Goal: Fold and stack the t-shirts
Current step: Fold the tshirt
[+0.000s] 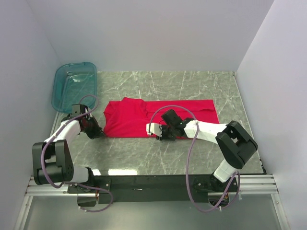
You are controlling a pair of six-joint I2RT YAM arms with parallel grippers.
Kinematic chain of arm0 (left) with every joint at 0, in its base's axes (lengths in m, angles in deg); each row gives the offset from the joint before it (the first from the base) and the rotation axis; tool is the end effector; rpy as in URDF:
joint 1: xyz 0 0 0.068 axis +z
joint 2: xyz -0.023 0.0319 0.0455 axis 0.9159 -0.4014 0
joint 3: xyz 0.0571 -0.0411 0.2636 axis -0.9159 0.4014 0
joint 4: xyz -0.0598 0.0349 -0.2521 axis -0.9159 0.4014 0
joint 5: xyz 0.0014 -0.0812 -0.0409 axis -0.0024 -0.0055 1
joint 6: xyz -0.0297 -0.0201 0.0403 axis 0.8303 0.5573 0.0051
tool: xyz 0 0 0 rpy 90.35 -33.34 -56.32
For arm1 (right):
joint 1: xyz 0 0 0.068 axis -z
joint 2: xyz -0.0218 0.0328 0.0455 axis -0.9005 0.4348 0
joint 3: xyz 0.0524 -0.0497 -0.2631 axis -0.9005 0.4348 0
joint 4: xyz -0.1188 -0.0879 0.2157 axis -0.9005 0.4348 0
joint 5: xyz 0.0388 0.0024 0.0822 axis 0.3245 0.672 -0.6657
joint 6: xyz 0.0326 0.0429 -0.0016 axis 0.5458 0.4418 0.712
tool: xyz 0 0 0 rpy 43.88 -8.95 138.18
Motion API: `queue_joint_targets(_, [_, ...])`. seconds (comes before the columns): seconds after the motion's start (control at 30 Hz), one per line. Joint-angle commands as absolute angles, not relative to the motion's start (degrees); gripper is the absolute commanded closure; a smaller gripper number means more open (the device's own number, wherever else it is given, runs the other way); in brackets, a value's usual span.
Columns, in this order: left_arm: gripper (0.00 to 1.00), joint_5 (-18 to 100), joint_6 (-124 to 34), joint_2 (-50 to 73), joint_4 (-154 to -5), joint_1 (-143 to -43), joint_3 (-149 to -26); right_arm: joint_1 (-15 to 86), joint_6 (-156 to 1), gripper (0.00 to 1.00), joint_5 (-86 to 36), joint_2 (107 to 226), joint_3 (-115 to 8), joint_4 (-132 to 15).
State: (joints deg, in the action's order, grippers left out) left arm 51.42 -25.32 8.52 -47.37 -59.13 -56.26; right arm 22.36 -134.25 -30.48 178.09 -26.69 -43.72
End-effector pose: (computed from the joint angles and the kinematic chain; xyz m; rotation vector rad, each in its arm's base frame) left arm 0.2386 0.0185 0.1722 -0.8238 2.6484 -0.5672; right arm 0.2231 0.2106 0.1569 -1.9128 1.7389 0.2449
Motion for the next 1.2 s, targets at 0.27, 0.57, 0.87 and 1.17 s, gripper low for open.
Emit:
queue_joint_targets(0.27, [0.99, 50.9, -24.6, 11.7, -45.8, -58.0, -58.1, 21.7, -133.3, 0.87, -26.6, 181.2, -29.0, -43.7])
queue_joint_targets(0.57, [0.99, 49.7, -24.0, 11.9, -44.7, -57.0, -58.2, 19.8, -138.1, 1.0, -37.3, 173.0, -25.4, -37.2])
queue_joint_targets(0.87, [1.0, 47.4, -23.6, 13.7, -41.4, -56.1, -58.8, 12.9, -138.1, 0.97, -37.7, 173.7, -24.3, -31.4])
queue_joint_targets(1.17, [0.93, 41.3, -20.9, 18.1, -35.4, -53.6, -59.7, 20.2, -132.6, 0.25, -40.3, 166.3, -30.5, -29.8])
